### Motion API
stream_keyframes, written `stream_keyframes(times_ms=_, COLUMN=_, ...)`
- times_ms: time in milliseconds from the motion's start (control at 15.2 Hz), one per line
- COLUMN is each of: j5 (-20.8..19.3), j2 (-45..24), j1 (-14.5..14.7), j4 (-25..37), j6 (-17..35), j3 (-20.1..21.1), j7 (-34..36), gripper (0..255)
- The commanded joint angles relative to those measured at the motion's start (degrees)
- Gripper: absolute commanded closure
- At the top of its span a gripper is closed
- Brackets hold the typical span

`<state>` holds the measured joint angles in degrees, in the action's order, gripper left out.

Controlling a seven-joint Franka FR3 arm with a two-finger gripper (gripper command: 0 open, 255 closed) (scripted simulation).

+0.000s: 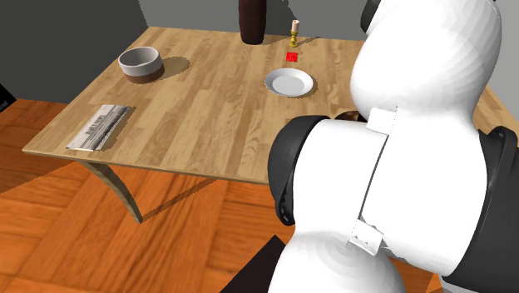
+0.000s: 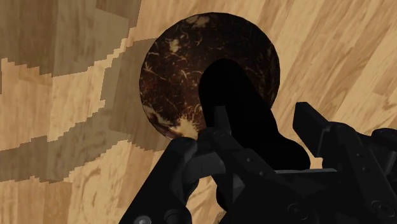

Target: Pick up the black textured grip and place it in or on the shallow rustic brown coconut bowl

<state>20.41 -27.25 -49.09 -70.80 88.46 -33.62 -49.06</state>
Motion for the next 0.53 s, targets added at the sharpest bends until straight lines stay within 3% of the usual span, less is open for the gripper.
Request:
stream_keyframes(times_ms=0, j5=-0.02, j2=0.10, j1=0.31, j4=-1.75, j6=1.65, j3=0.00, j7=-0.29, gripper=255)
stream_keyframes(times_ms=462, j5=-0.07, j2=0.28, j1=0.70, j4=-3.69, j6=3.37, j3=0.02, j7=-0.54, gripper=255)
